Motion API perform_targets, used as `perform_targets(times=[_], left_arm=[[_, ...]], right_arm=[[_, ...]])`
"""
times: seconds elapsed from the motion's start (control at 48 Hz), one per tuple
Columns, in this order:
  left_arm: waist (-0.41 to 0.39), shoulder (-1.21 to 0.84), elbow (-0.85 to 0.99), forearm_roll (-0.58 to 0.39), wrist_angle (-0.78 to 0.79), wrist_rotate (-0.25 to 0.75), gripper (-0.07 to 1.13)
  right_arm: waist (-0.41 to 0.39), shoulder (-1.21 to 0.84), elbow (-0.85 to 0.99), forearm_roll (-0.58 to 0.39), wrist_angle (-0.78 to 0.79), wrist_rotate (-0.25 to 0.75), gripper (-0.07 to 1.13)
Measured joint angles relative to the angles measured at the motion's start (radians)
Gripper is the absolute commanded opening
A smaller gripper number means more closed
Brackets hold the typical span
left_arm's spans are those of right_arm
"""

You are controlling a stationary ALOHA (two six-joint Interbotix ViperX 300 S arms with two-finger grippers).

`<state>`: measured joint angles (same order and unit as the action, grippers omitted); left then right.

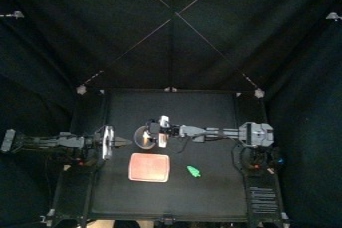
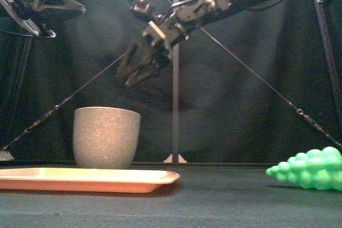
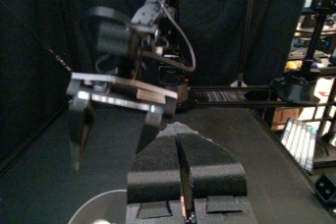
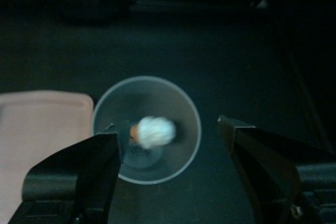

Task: Pick the ice cream then place it in the grey bowl
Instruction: Drop ice cream in the grey bowl and return to neutral

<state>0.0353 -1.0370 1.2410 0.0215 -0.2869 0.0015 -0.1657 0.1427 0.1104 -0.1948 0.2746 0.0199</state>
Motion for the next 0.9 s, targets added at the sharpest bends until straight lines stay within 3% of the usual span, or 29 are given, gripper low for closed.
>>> perform_targets(times=[0.292,0.5,0.896], left_arm=[[0.002,-0.002,0.003,0.000,0.000,0.000,-0.03],[0.008,-0.005,0.009,0.002,0.000,0.003,-0.03],[0.018,-0.011,0.011,0.015,0.000,0.005,-0.03]], right_arm=[[-0.014,-0.419,0.316,0.014,-0.164,-0.005,1.02],[-0.014,-0.727,0.581,0.080,-0.318,-0.002,1.02],[0.034,-1.147,0.850,0.187,-0.344,0.000,1.02]])
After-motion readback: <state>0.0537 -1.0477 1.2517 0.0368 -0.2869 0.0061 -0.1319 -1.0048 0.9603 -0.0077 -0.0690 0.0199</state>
